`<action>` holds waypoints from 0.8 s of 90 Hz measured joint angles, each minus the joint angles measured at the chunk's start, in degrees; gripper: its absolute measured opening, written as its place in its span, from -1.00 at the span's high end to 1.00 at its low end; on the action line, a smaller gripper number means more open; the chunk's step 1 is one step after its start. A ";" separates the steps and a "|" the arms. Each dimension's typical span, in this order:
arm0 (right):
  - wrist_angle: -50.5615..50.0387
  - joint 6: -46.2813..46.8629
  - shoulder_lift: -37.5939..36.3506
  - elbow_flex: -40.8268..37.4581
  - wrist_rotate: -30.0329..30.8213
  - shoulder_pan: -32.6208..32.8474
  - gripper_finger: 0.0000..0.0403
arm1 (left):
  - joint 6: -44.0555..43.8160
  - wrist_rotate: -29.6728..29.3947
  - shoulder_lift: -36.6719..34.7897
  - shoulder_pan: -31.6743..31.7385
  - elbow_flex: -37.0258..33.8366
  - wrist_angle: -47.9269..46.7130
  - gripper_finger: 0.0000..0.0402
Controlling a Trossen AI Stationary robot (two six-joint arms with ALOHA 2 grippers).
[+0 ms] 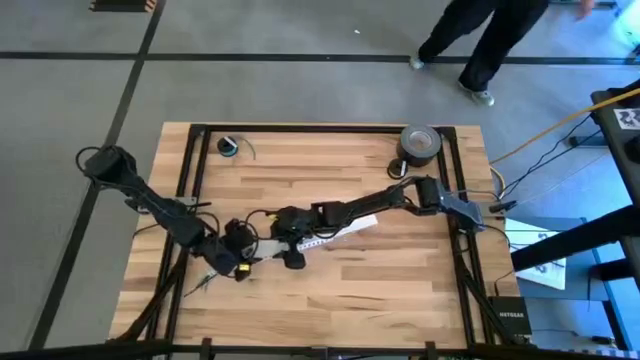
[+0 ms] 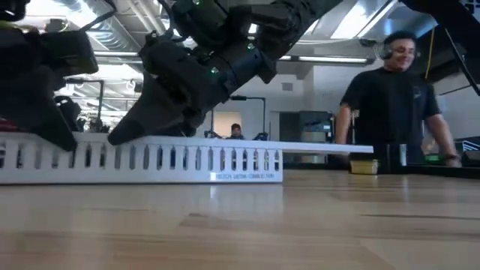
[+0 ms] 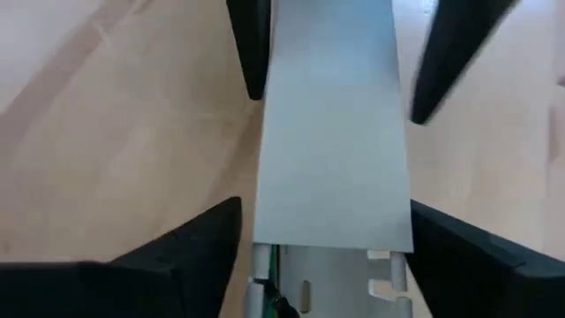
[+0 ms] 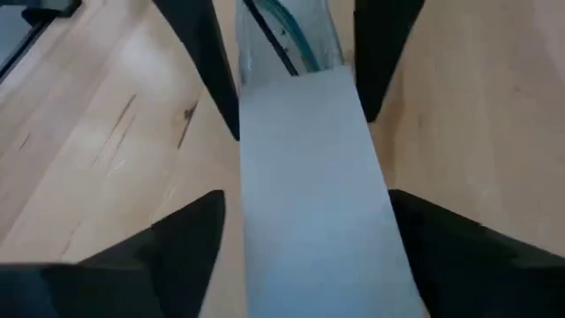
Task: Ziptie cables
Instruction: Close the white cable duct
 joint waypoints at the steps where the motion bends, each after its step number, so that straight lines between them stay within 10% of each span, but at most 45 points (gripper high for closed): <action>1: -0.29 -0.01 0.00 0.00 -0.04 -0.13 -0.61 | 0.21 0.03 0.00 0.18 0.00 0.11 -0.48; 72: -26.43 -13.91 -3.72 -0.11 -0.61 -4.35 -0.75 | 18.40 0.81 -0.11 8.96 7.27 5.07 -0.57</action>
